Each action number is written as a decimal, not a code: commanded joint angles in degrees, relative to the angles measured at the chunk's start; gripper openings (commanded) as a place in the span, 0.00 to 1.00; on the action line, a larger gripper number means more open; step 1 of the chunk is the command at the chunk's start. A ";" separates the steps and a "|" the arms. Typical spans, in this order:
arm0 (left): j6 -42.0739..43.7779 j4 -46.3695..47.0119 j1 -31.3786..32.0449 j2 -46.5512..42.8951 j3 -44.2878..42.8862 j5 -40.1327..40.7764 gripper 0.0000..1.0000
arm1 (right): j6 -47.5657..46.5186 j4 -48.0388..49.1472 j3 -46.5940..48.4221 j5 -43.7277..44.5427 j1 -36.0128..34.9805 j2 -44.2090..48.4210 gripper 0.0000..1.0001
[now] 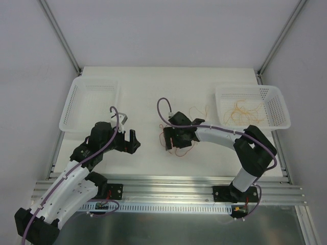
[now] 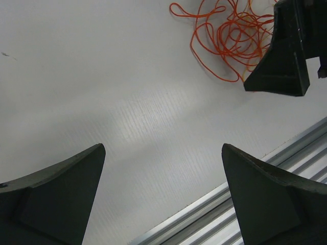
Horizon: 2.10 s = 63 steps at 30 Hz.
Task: Untangle the cables
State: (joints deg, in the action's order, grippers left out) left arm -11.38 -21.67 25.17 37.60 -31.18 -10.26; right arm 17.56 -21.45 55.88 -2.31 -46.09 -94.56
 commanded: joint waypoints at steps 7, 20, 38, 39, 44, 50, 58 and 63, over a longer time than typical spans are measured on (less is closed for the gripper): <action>-3.30 2.16 0.32 -0.08 0.07 -3.53 0.99 | -5.06 -4.00 15.39 -4.03 -5.60 1.48 0.78; -8.22 8.84 6.45 16.26 -7.84 -2.85 0.99 | -16.24 -13.35 12.42 7.32 13.53 12.12 0.79; -6.02 12.00 21.59 54.14 -27.18 10.00 0.90 | -20.55 -6.24 10.92 -2.96 24.82 1.76 0.68; -6.37 12.00 21.85 56.42 -27.62 11.56 0.87 | -20.64 -5.97 10.92 -3.14 24.73 1.23 0.66; -8.57 12.35 22.38 61.70 -28.59 13.69 0.77 | -20.90 -5.44 10.48 -3.85 24.82 -0.62 0.58; -11.12 12.44 22.38 64.70 -26.22 16.50 0.43 | -20.64 -6.14 9.25 -3.67 24.73 0.96 0.26; -12.97 12.09 21.68 62.68 -20.51 19.49 0.00 | -23.10 -17.20 15.92 1.15 24.81 11.06 0.01; -14.64 10.69 18.78 58.91 -16.38 19.93 0.00 | -25.82 -26.86 28.81 5.99 24.90 17.82 0.01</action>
State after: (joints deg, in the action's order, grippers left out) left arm -24.23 -3.88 46.06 97.34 -52.10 7.99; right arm -5.45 -40.75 75.68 -0.86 -21.50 -83.02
